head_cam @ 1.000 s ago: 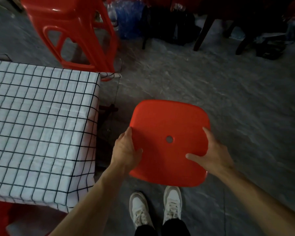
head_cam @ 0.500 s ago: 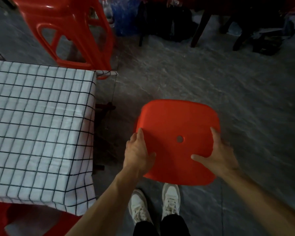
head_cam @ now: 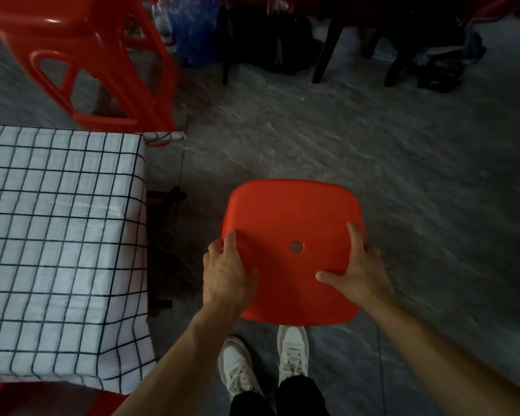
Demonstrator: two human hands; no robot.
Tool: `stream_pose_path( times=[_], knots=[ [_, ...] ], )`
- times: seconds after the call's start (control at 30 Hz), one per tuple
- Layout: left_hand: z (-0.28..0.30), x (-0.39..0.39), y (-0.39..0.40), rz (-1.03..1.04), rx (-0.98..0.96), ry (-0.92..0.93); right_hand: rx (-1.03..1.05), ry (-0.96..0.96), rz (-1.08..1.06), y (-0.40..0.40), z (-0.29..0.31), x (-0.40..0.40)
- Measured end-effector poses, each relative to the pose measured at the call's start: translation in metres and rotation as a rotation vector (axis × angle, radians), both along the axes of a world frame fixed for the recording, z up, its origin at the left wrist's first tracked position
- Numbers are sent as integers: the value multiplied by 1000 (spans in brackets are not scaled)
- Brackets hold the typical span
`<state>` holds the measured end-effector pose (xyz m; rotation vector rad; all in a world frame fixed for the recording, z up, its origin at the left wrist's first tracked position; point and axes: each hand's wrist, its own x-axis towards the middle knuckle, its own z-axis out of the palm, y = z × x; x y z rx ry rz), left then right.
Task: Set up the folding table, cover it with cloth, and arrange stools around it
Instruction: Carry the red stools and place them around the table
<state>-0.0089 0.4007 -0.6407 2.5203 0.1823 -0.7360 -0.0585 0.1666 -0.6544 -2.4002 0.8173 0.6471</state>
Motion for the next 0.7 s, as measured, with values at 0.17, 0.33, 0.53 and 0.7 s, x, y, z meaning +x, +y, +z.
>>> stream_pose_path(
  times=[0.17, 0.33, 0.53, 0.7],
  knots=[
    [-2, 1, -1, -39, 9, -1, 23, -36, -27, -5, -3, -9],
    [-1, -3, -7, -86, 16, 27, 18, -54, -16, -5, -3, -17],
    [1, -4, -6, -105, -21, 58, -12, -94, 13, -2, -1, -21],
    [5, 4, -2, -148, -13, 137, -11, -70, 18, -3, 1, -21]
  ],
)
